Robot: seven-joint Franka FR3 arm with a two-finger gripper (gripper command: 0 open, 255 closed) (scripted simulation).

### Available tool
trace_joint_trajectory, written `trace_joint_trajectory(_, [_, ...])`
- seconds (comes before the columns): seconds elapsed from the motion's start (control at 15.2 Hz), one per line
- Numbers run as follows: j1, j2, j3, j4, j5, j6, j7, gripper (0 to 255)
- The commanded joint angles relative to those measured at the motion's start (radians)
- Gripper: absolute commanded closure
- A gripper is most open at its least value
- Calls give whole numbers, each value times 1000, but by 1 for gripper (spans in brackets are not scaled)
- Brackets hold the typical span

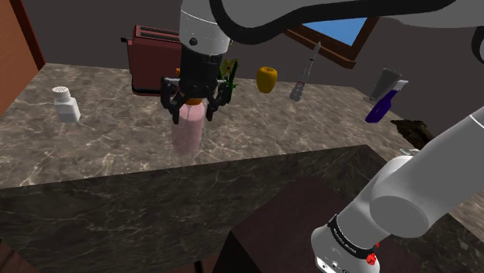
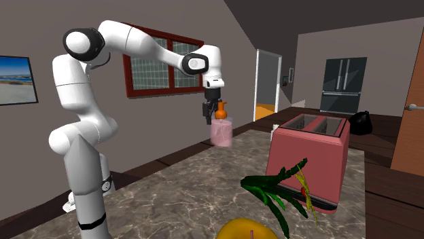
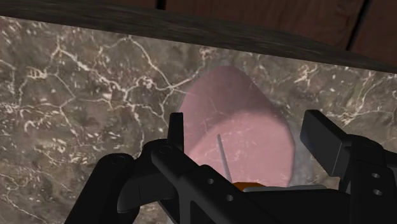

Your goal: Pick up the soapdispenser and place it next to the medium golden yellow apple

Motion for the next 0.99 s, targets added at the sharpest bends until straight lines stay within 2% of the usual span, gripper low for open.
trace_joint_trajectory(0.0, [0,-5,-1,24,1,-27,0,255])
trace_joint_trajectory(0.92, [-6,-5,-10,212,-4,-216,5,255])
